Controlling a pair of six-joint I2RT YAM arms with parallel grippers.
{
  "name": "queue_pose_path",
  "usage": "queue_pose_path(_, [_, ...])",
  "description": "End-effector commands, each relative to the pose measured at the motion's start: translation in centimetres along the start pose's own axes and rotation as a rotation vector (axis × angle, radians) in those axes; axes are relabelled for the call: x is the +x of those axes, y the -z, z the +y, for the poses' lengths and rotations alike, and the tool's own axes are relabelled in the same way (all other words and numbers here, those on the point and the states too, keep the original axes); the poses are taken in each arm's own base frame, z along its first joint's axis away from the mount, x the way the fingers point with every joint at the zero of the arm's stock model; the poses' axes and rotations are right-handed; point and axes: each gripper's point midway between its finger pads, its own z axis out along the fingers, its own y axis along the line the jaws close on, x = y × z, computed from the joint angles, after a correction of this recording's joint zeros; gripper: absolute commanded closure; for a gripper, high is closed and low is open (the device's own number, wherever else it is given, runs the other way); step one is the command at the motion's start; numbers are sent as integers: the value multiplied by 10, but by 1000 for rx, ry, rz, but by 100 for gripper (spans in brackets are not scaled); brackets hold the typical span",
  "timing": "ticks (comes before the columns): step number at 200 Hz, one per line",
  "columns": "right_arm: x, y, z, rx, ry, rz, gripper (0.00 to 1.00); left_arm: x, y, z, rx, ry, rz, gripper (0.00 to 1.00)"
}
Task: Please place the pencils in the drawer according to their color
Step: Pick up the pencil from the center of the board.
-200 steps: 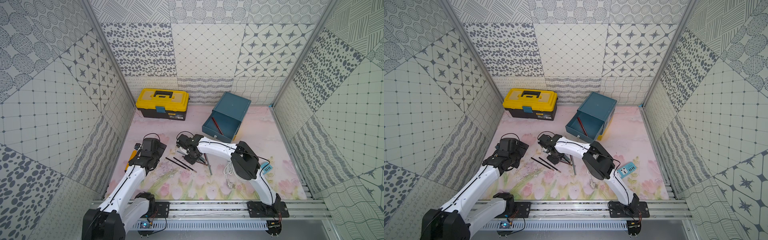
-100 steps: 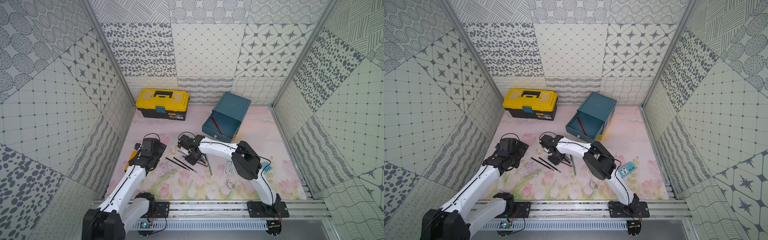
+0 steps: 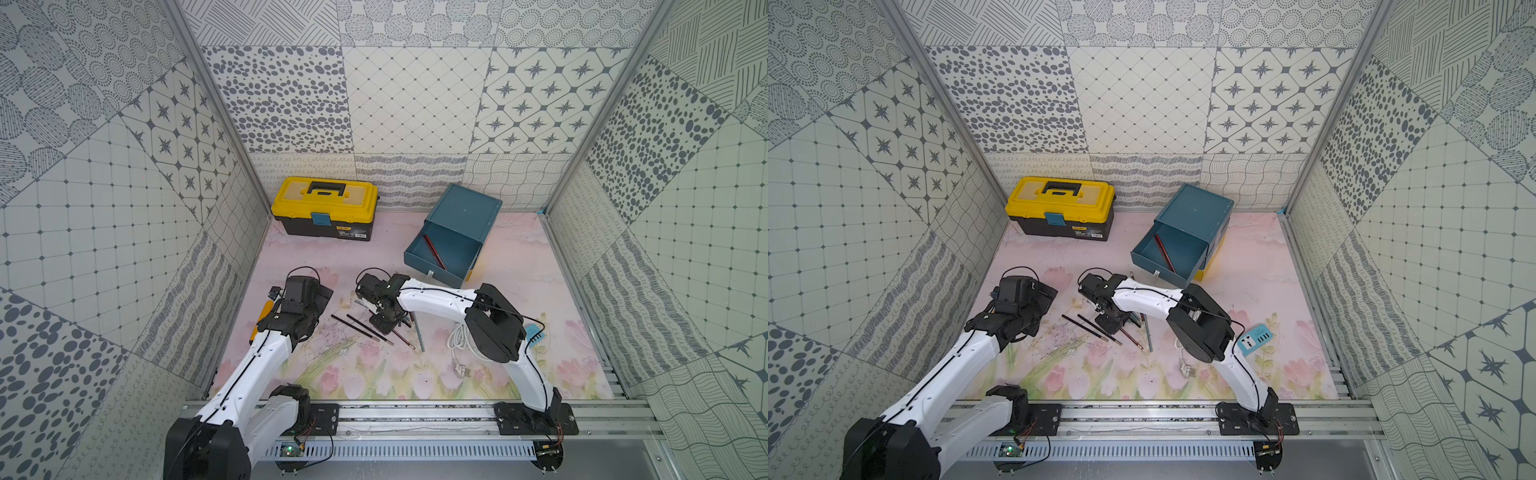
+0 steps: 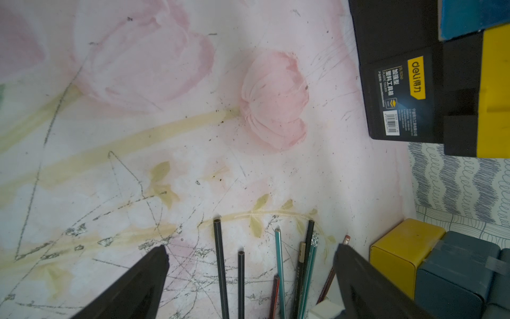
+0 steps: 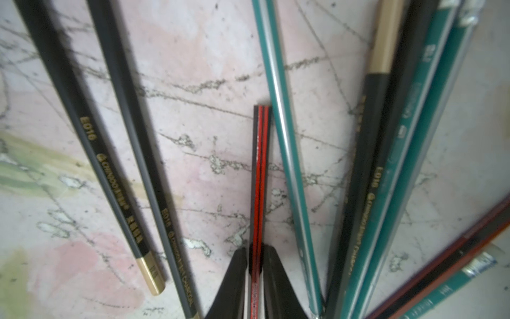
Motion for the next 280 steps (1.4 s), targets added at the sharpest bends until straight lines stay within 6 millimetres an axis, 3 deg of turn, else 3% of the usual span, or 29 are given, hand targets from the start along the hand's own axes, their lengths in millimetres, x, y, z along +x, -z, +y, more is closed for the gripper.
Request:
queue_pose_path(1, [52,-20,8,-19,-41,189,81,-2,1,2,-8,7,-5,1])
queue_pose_path(82, [83,-27,1,29,-55,253,81,-1,-1,1,-9,2,1,1])
queue_pose_path(134, [81,-30,5,40,-32,249,98,-2,1,3,-12,3,-8,1])
queue_pose_path(164, [70,-21,8,48,-4,204,100,-2,0,3,-14,4,-9,1])
queue_pose_path(201, [47,4,9,50,18,114,100,-1,0,5,-17,4,-7,1])
queue_pose_path(280, [-7,92,-1,73,-4,-146,100,-4,3,6,-16,4,-23,1])
